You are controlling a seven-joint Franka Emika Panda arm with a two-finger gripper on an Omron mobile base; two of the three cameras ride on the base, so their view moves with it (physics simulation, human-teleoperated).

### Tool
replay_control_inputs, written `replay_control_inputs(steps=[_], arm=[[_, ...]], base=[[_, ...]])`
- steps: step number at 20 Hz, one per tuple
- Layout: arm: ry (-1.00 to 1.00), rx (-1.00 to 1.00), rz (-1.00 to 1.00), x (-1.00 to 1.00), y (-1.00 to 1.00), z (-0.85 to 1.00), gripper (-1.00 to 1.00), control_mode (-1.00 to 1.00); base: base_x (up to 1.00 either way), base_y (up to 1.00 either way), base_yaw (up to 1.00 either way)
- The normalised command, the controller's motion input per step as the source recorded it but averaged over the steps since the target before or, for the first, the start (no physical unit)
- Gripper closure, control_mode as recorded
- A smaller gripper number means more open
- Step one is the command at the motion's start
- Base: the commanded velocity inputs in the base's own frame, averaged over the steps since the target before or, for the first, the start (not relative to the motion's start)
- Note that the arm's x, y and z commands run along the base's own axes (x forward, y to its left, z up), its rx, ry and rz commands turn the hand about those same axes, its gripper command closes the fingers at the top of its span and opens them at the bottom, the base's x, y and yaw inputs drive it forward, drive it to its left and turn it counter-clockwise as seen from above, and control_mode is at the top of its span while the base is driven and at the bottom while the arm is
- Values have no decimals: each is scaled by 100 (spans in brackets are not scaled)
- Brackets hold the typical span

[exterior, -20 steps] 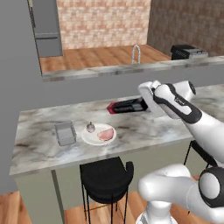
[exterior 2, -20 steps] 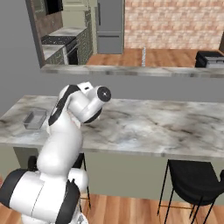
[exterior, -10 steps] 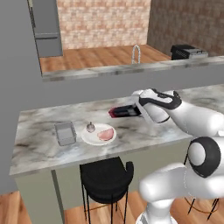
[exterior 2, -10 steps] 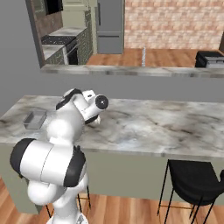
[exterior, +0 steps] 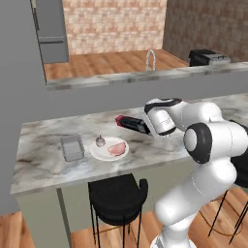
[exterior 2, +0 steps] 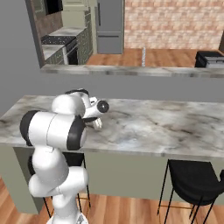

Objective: Retrieve the tupperware and aluminum foil from the cabinet and place them on the dining counter near the plate with steak and garlic to prepare for storing leftovers.

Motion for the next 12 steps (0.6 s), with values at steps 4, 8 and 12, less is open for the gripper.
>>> replay_control_inputs(steps=[4,8,12], arm=[[30,0,0,1,40,-67,100,-100],[30,0,0,0,62,-47,100,-100],[27,0,0,0,59,-29,-100,-100]], base=[[0,0,0],[0,0,0],[0,0,0]])
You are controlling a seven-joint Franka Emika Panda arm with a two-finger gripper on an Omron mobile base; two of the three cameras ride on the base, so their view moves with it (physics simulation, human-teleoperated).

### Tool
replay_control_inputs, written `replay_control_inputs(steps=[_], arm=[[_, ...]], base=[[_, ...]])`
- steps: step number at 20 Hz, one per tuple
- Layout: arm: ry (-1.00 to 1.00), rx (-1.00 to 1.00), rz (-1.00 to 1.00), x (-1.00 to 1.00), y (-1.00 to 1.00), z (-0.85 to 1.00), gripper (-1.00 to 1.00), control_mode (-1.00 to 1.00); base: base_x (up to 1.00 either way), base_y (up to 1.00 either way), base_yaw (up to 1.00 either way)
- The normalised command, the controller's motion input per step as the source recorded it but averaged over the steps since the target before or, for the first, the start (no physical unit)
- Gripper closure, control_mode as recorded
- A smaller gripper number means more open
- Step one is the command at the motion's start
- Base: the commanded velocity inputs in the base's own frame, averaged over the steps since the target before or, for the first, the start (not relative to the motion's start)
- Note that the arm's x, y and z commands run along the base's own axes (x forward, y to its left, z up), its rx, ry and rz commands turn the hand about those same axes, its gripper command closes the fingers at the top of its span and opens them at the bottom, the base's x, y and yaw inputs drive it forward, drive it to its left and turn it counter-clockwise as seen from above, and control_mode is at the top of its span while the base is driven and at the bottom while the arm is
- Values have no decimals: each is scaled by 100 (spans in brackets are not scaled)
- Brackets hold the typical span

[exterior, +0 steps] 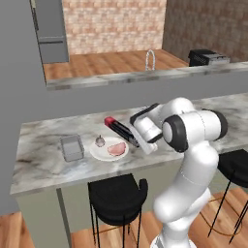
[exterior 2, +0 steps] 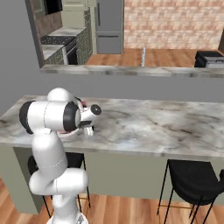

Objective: Retrieve the tupperware and aluminum foil from the cabinet and place them on the dining counter near the plate with steak and garlic to prepare for storing leftovers.

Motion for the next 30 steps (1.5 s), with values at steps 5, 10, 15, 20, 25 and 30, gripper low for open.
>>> replay_control_inputs(steps=[5,10,15,20,25,30], arm=[[21,0,-9,5,12,-6,-100,-100],[2,3,-10,-24,-17,79,-100,-100],[-23,0,-1,-92,-1,100,-100,-100],[-21,-8,2,-97,-1,100,-100,-100],[-31,-13,5,-97,-21,100,-100,-100],[-38,-7,2,-82,-52,100,-100,-100]], base=[[0,0,0],[0,0,0],[0,0,0],[0,0,0],[0,0,0],[0,0,0]])
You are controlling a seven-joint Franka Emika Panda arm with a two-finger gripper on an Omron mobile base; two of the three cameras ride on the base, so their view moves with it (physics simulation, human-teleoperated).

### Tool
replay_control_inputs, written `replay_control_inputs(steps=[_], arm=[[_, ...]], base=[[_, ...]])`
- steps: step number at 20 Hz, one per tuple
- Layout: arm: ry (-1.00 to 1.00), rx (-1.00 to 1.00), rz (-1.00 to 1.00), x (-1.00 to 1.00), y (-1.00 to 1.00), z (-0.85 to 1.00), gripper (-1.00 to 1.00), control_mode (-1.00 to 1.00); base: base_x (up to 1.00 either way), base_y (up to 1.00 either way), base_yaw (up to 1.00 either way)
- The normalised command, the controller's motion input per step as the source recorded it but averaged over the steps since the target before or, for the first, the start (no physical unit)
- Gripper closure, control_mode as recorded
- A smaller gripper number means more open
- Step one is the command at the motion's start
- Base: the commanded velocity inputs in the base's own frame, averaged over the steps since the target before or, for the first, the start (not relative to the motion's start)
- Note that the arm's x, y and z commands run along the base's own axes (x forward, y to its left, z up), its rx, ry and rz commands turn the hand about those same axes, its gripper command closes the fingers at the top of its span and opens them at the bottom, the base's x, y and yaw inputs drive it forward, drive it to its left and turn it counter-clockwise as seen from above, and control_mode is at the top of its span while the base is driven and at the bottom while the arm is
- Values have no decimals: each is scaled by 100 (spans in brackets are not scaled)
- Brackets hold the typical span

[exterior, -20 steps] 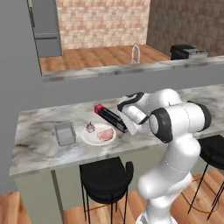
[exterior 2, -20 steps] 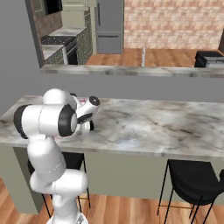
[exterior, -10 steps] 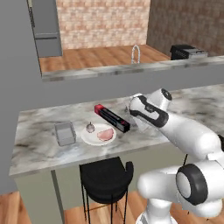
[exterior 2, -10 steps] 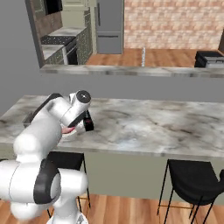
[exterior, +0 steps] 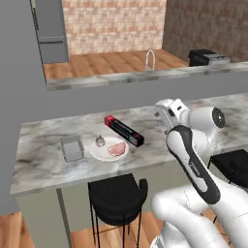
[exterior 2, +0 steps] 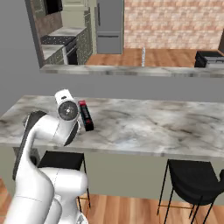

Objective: Retrieve the tupperware and aluminum foil from the cabinet and place them on the dining counter near the plate with steak and garlic to prepare for storing leftovers.

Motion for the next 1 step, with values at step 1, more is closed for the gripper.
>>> replay_control_inputs(steps=[1], arm=[[-38,-4,0,-79,-66,100,-100,-100]], base=[[0,0,0]])
